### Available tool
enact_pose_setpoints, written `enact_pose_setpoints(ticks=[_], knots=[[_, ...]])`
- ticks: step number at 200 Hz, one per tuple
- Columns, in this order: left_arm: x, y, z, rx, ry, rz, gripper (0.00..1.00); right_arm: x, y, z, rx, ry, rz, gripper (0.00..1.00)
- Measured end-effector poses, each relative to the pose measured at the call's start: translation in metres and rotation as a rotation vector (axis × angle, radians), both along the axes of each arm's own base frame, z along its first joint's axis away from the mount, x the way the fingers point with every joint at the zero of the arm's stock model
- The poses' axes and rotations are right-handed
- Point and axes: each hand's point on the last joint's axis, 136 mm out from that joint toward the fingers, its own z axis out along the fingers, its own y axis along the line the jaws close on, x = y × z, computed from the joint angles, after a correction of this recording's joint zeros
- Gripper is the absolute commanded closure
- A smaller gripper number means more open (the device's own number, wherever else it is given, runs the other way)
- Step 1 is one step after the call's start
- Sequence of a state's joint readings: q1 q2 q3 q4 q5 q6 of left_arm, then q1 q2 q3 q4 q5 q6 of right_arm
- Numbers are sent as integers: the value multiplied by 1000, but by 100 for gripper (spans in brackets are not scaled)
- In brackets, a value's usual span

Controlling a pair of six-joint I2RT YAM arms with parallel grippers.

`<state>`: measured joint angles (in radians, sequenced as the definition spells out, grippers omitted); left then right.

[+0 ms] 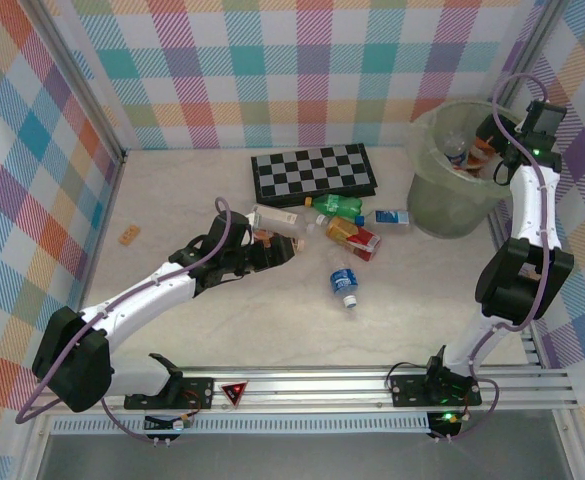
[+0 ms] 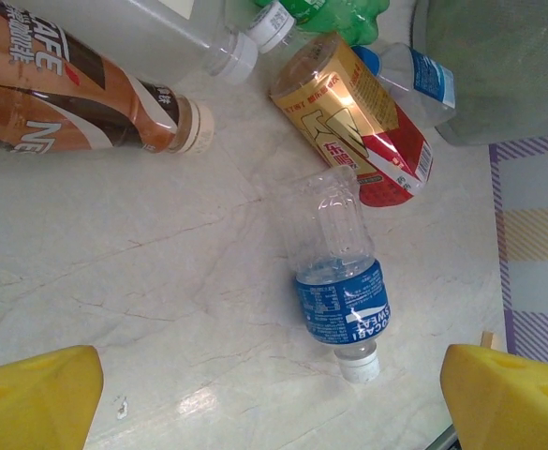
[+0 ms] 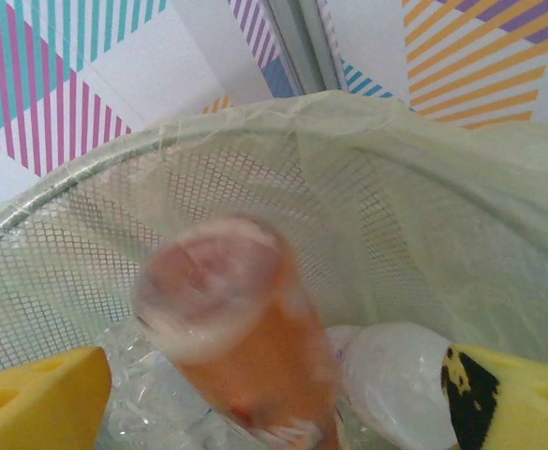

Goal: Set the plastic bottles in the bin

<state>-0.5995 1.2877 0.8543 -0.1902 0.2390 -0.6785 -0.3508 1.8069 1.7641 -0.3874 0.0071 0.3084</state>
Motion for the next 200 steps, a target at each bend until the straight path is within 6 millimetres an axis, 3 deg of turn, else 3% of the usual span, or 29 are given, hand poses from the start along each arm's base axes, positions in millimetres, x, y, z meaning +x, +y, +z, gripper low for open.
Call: enact_pose_setpoints(ticks=[66, 124, 164, 200], knots=[[6, 6, -4, 0, 19, 51, 7, 1, 15, 8, 4, -4, 43, 3], [10, 11, -8, 2, 38, 84, 7, -27, 43, 32, -3, -55, 86, 2], [19, 15, -21, -2, 84, 148, 9, -47, 68, 52, -2, -101, 132, 2], [33, 16, -37, -49, 140, 274, 9, -69, 108, 55, 26, -108, 212, 1]])
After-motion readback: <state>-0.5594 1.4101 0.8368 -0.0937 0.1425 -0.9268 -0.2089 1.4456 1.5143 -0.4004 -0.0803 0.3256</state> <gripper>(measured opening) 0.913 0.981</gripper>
